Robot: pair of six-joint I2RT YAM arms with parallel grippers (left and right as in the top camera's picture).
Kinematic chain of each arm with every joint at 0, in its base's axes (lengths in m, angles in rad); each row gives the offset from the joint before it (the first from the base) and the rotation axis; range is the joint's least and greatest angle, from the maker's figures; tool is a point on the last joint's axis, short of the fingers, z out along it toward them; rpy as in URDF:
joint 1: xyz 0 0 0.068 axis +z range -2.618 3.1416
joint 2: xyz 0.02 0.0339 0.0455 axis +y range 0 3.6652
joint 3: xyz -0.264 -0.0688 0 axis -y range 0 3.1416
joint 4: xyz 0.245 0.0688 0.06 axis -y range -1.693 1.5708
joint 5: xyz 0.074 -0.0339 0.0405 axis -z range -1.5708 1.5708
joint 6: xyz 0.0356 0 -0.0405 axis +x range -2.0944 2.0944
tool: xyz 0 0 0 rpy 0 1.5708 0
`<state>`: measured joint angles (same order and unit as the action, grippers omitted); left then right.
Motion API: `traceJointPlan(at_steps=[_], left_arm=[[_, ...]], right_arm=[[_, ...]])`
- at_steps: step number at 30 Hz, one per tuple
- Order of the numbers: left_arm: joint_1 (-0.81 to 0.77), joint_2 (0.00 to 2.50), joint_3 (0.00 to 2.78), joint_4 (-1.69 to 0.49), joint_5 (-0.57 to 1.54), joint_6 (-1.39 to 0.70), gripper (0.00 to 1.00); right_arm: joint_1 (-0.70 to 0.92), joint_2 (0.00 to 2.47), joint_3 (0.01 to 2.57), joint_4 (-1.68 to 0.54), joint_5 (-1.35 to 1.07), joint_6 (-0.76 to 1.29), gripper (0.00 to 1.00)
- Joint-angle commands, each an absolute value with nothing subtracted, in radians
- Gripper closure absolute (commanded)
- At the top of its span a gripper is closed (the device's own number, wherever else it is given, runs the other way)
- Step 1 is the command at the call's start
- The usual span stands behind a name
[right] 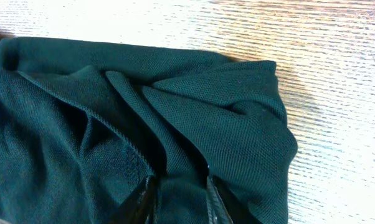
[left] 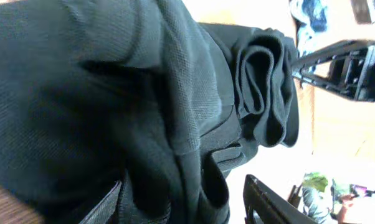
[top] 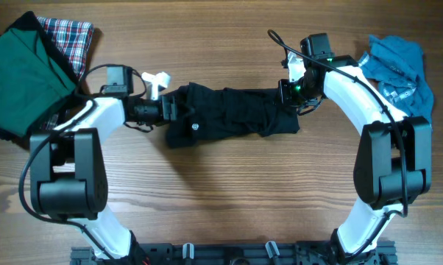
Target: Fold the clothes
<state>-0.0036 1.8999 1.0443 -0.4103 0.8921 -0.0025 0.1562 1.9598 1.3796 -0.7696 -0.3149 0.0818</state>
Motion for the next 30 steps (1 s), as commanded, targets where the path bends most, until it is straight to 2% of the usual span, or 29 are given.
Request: traceJointPlan(at_steps=[1, 4, 5, 6, 7, 8, 10, 12, 22, 30], left_arm=[[-0.047, 1.915, 1.039, -0.427, 0.801, 0.022, 0.36], [-0.073, 1.915, 1.039, -0.430, 0.746, 0.022, 0.36], [-0.084, 1.915, 1.039, -0.424, 0.724, 0.022, 0.44], [-0.088, 1.915, 1.039, -0.422, 0.719, 0.018, 0.60], [-0.088, 1.915, 1.039, -0.414, 0.719, 0.011, 0.84], [-0.088, 1.915, 1.039, -0.407, 0.717, -0.006, 0.96], [-0.085, 1.915, 1.040, -0.374, 0.712, -0.063, 0.96], [-0.075, 1.915, 1.040, -0.330, 0.712, -0.115, 0.96], [0.073, 1.819, 1.080, -0.414, 0.640, -0.138, 0.96], [0.079, 1.787, 1.088, -0.448, 0.555, -0.127, 0.96]], right_arm=[[0.153, 1.971, 1.385, -0.771, -0.307, 0.078, 0.73], [0.153, 1.971, 1.385, -0.770, -0.307, 0.078, 0.73], [0.153, 1.971, 1.385, -0.770, -0.307, 0.078, 0.73], [0.153, 1.971, 1.385, -0.769, -0.307, 0.078, 0.73], [0.153, 1.971, 1.385, -0.765, -0.307, 0.079, 0.62], [0.153, 1.971, 1.386, -0.761, -0.307, 0.080, 0.56], [0.153, 1.971, 1.386, -0.759, -0.308, 0.082, 0.42], [0.153, 1.971, 1.386, -0.774, -0.307, 0.081, 0.36], [0.153, 1.946, 1.426, -0.786, -0.368, 0.080, 0.35], [0.154, 1.932, 1.481, -0.855, -0.406, 0.077, 0.34]])
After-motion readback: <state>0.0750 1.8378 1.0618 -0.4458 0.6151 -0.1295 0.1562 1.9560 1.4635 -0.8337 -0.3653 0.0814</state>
